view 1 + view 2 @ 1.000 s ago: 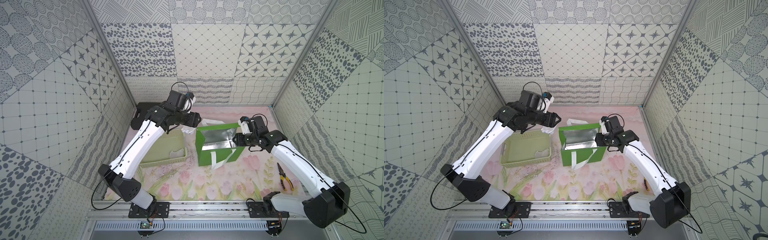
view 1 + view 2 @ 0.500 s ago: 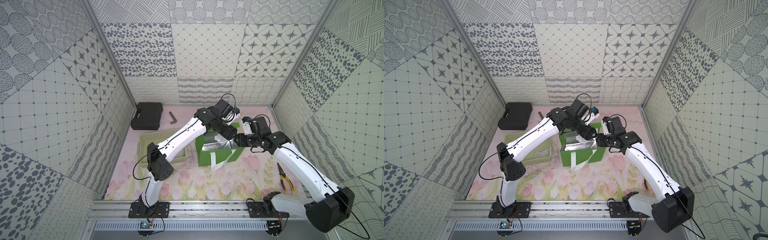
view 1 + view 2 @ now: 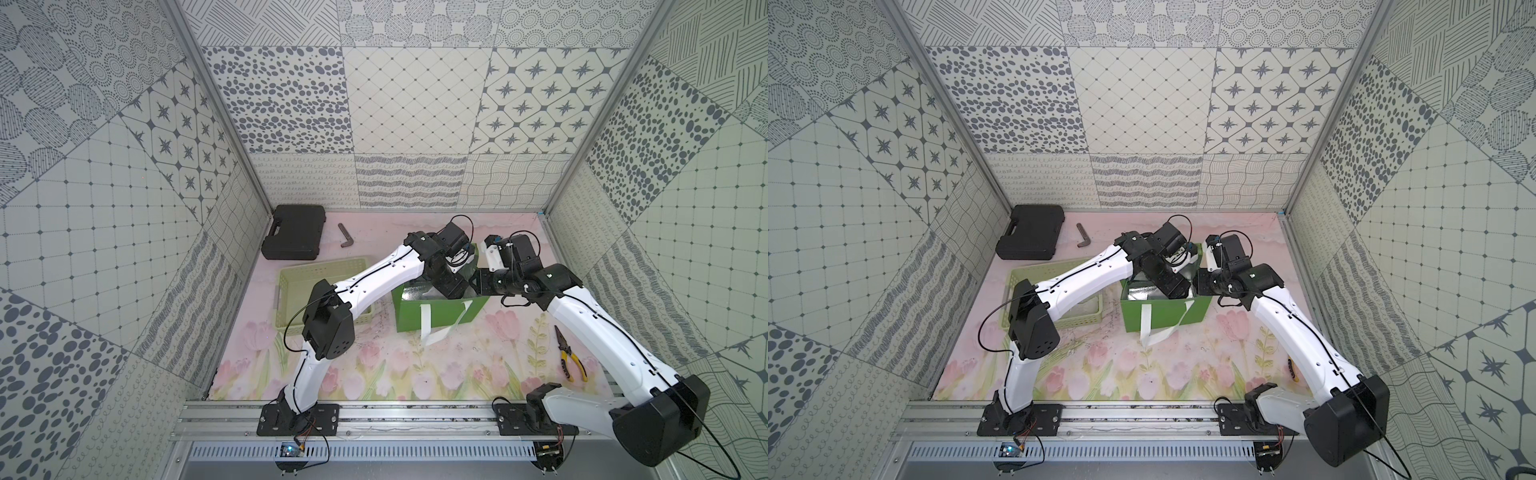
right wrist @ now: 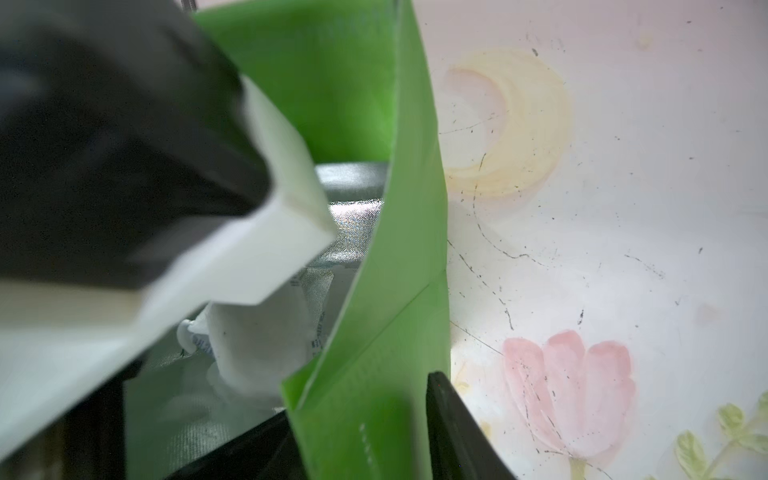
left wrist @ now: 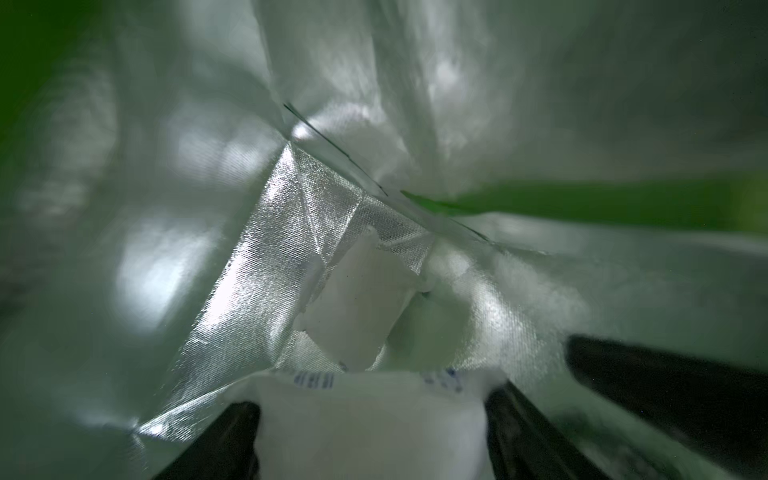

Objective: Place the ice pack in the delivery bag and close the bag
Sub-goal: Place the ice pack in the delivery bag, then adjust the ice pack in the bin.

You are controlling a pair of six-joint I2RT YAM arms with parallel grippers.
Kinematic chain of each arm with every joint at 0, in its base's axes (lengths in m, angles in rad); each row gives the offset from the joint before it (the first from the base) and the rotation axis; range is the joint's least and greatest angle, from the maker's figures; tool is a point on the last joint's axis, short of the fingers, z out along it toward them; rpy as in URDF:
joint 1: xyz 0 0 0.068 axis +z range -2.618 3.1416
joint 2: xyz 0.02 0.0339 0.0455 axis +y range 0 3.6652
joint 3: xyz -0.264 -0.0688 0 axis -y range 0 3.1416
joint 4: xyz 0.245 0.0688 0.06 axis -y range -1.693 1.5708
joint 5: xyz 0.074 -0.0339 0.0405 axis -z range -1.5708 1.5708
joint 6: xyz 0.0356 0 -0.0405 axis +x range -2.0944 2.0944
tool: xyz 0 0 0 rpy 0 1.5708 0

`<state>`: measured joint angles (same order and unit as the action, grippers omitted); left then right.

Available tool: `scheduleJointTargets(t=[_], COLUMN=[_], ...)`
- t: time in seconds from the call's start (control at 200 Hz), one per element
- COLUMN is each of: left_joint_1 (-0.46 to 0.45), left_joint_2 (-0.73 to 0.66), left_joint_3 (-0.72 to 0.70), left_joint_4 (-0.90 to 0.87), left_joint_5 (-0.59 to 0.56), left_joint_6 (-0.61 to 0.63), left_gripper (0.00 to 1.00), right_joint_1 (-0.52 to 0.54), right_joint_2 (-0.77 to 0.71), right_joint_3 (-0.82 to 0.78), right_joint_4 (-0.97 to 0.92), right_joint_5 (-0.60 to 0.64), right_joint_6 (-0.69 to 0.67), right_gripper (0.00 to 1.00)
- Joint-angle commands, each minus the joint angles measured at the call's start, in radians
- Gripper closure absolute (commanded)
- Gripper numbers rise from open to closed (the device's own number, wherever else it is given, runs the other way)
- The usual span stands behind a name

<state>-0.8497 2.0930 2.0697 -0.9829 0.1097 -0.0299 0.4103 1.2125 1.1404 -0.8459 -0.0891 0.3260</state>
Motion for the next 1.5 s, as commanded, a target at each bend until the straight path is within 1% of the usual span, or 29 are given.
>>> scheduleJointTargets(t=[0.0, 0.09, 0.19, 0.33, 0.435, 0.485, 0.54, 0.62, 0.675, 0.75, 0.835, 0.9, 0.955, 1.035, 1.111, 1.201, 1.326, 1.436, 1.496], left_joint_1=[-0.007, -0.002, 0.009, 0.065, 0.138, 0.176, 0.217, 0.297, 0.354, 0.416, 0.474, 0.508, 0.537, 0.570, 0.585, 0.589, 0.590, 0.590, 0.589], left_joint_2=[-0.094, -0.164, -0.244, -0.360, -0.481, -0.551, -0.625, -0.724, -0.772, -0.809, -0.809, -0.791, -0.764, -0.707, -0.645, -0.569, -0.466, -0.414, -0.380], left_joint_3=[0.023, 0.020, -0.007, -0.074, -0.202, -0.283, -0.376, -0.518, -0.607, -0.718, -0.819, -0.875, -0.910, -0.938, -0.944, -0.940, -0.907, -0.893, -0.879], left_joint_4=[0.033, 0.032, 0.018, -0.040, -0.038, -0.016, 0.008, 0.037, 0.042, 0.037, 0.027, 0.032, 0.049, 0.073, 0.097, 0.135, 0.145, 0.179, 0.185], left_joint_5=[-0.074, -0.105, -0.139, -0.195, -0.218, -0.211, -0.228, -0.214, -0.203, -0.197, -0.177, -0.186, -0.176, -0.167, -0.170, -0.147, -0.077, -0.053, -0.016], left_joint_6=[-0.048, -0.084, -0.123, -0.215, -0.293, -0.314, -0.350, -0.402, -0.432, -0.432, -0.405, -0.365, -0.327, -0.279, -0.247, -0.194, -0.130, -0.095, -0.077], left_gripper=[0.10, 0.01, 0.00, 0.01, 0.01, 0.01, 0.01, 0.01, 0.01, 0.01, 0.04, 0.05, 0.07, 0.06, 0.04, 0.02, 0.03, 0.01, 0.01], right_joint_1=[0.003, 0.003, 0.004, 0.003, 0.004, 0.005, 0.005, 0.005, 0.005, 0.005, 0.004, 0.004, 0.005, 0.005, 0.005, 0.005, 0.004, 0.005, 0.004], right_joint_2=[0.000, 0.003, 0.007, 0.015, 0.024, 0.028, 0.034, 0.039, 0.042, 0.045, 0.045, 0.042, 0.039, 0.036, 0.031, 0.025, 0.019, 0.014, 0.014], right_joint_3=[0.003, 0.011, 0.019, 0.029, 0.033, 0.034, 0.035, 0.036, 0.036, 0.038, 0.041, 0.038, 0.035, 0.029, 0.024, 0.021, 0.015, 0.010, 0.008], right_joint_4=[0.030, 0.030, 0.031, 0.031, 0.031, 0.032, 0.033, 0.037, 0.040, 0.042, 0.042, 0.042, 0.042, 0.041, 0.041, 0.041, 0.037, 0.034, 0.033], right_joint_5=[-0.007, -0.009, -0.012, -0.019, -0.023, -0.025, -0.030, -0.037, -0.041, -0.044, -0.044, -0.043, -0.043, -0.047, -0.046, -0.048, -0.042, -0.036, -0.034], right_joint_6=[0.002, 0.000, -0.002, -0.006, -0.011, -0.013, -0.013, -0.013, -0.010, -0.009, -0.010, -0.009, -0.008, -0.004, 0.001, 0.003, 0.003, 0.001, 0.000], right_gripper=[0.60, 0.60, 0.60, 0.60, 0.60, 0.60, 0.60, 0.60, 0.60, 0.60, 0.60, 0.60, 0.60, 0.60, 0.60, 0.60, 0.60, 0.60, 0.60])
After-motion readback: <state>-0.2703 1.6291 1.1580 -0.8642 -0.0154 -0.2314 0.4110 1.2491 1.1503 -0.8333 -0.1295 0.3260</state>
